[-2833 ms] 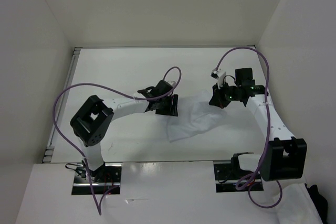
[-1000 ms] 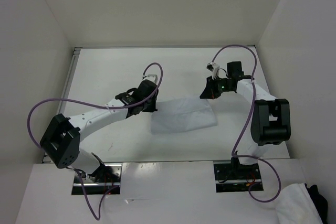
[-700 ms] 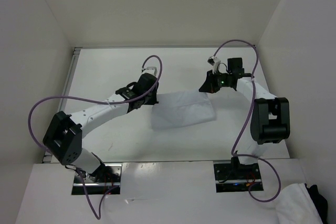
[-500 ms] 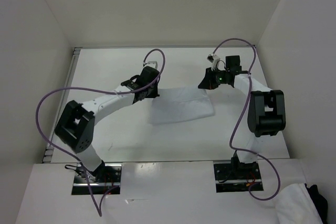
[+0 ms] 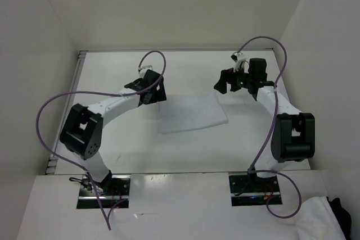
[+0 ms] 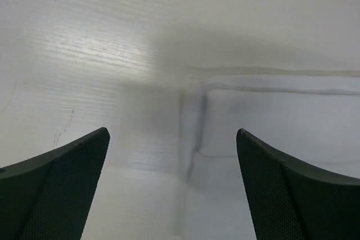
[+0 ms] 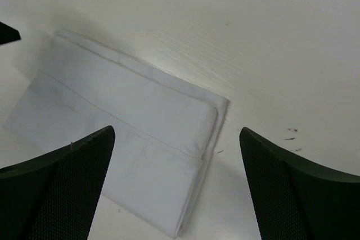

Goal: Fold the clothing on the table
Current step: Fold the skirt

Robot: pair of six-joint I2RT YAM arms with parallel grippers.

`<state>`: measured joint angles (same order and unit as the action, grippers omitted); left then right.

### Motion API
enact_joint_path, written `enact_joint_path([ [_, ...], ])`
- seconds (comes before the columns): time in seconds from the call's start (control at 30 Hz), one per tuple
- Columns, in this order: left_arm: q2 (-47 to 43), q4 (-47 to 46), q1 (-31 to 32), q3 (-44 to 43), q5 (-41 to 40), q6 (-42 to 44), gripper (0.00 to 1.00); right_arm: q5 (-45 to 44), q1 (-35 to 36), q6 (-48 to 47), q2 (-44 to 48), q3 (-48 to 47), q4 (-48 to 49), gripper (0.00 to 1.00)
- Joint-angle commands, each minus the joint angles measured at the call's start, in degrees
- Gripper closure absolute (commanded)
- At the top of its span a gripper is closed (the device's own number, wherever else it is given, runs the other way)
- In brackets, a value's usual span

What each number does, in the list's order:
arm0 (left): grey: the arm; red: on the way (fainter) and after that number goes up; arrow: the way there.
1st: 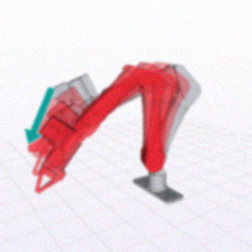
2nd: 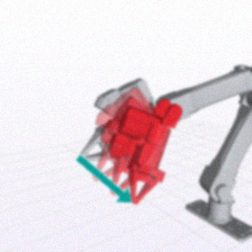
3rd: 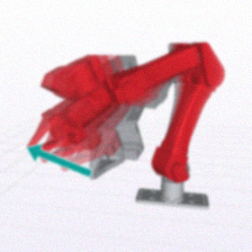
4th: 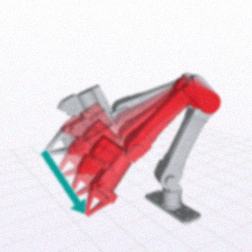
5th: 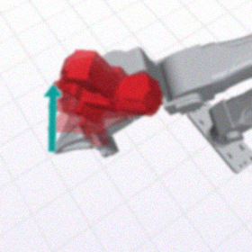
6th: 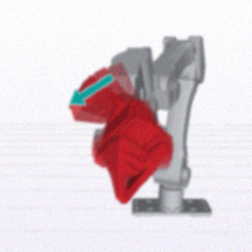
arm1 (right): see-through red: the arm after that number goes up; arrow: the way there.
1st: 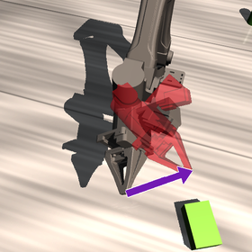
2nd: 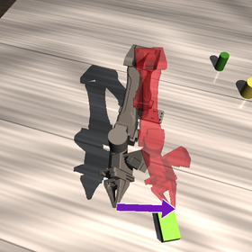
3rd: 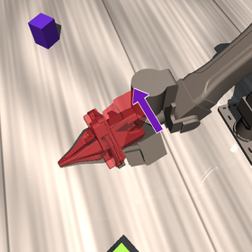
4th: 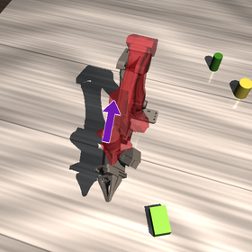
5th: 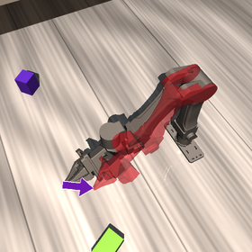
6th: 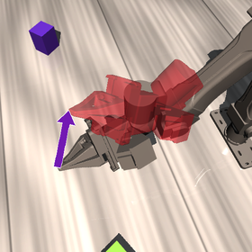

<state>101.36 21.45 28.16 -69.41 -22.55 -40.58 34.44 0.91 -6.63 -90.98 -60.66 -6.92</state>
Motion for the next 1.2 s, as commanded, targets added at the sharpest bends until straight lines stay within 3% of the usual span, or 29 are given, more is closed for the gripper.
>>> enact_joint_path([
  [0.0, -9.42, -4.81, 3.03, 0.67, 1.76, -0.22, 0.00, 1.41, 1.38, -3.99, 2.30, 2.04, -1.16, 0.05],
  [0.1, -12.67, -11.67, 3.57, 4.97, 14.68, 3.66, 0.03, 2.65, 1.38, -6.63, 0.37, 2.57, -4.41, 0.10],
  [0.13, -12.68, -14.48, 3.57, 5.68, 21.51, 3.66, 0.11, 3.26, 1.38, -8.03, -1.55, 1.26, -5.81, 0.12],
  [0.2, -11.55, -14.51, 4.18, 5.69, 24.73, 3.66, 0.18, 2.40, 1.38, -8.04, -3.76, 0.03, -9.50, 0.10],
  [0.27, -8.82, -13.98, 5.84, 5.16, 26.49, 4.80, 0.29, 0.64, 1.38, -10.49, -7.61, -2.86, -13.71, 0.01],
  [0.33, -6.11, -13.37, 6.63, 4.11, 27.99, 6.21, 0.46, -0.24, 1.38, -11.03, -9.73, -3.58, -18.21, 0.01],
  [0.4, -4.51, -12.76, 7.25, 4.10, 27.99, 6.83, 0.54, 0.28, -0.02, -11.82, -10.97, -4.20, -19.71, 0.01],
  [0.53, -2.05, -12.22, 7.26, 4.10, 27.99, 6.83, 0.57, -1.30, -0.64, -12.35, -10.97, -3.58, -20.24, 0.01],
  [0.73, 0.59, -8.63, 7.26, 4.10, 25.90, 7.35, 0.57, 2.55, -3.19, -14.90, -20.45, -7.08, -25.67, 0.01],
  [0.9, 1.73, -6.96, 7.26, 4.72, 23.86, 7.35, 0.57, 7.75, -3.19, -15.88, -28.01, -11.49, -28.50, 0.08],
  [1.17, 2.96, -5.90, 7.26, 3.58, 22.81, 7.88, 0.55, 3.72, -0.65, -13.15, -29.17, -13.96, -29.03, 0.20],
])
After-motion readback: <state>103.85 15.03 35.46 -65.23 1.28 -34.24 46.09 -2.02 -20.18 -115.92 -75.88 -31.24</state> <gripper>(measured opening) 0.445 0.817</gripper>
